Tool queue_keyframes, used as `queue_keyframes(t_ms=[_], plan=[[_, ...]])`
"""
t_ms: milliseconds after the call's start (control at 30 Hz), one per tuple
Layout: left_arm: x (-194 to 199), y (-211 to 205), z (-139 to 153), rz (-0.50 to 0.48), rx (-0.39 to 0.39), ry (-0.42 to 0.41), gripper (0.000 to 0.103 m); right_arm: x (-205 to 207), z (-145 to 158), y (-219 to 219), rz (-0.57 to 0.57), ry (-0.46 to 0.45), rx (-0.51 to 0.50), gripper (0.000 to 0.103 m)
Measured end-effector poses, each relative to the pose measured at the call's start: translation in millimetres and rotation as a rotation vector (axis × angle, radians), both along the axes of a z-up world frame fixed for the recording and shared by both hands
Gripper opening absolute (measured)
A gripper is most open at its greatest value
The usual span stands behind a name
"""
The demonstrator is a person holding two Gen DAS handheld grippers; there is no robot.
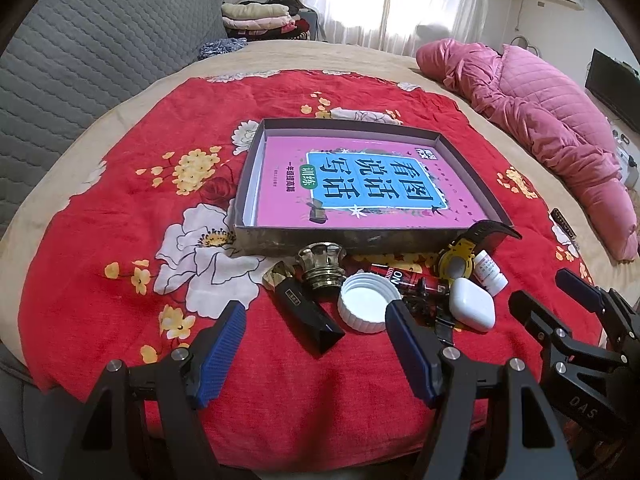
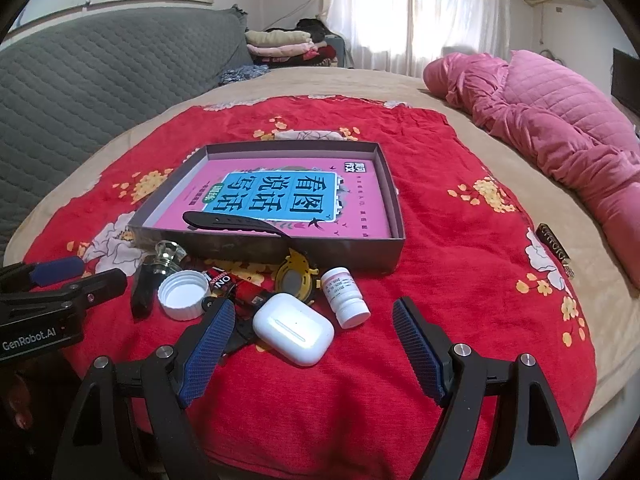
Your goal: Organize rigid objects
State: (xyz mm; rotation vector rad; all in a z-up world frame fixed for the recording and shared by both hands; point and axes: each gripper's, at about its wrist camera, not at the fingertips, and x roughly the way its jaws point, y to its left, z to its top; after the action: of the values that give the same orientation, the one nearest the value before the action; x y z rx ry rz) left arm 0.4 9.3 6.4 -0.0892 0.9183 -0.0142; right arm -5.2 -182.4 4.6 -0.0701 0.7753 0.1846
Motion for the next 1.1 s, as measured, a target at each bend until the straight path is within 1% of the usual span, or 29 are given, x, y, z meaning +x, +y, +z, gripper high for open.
queue_keyframes(t_ms=[833, 1100], plan=[[0.2, 2.0, -1.4, 0.004, 0.012, 0.016, 0.071, -0.1, 0.1, 1.9, 0.005, 0.001, 0.002, 0.082], [0.2, 5.5, -2.3, 0.017, 0.007, 0.029, 0.071, 1.8, -0.4, -5.8, -0.02, 0.006, 0.023, 0.082]])
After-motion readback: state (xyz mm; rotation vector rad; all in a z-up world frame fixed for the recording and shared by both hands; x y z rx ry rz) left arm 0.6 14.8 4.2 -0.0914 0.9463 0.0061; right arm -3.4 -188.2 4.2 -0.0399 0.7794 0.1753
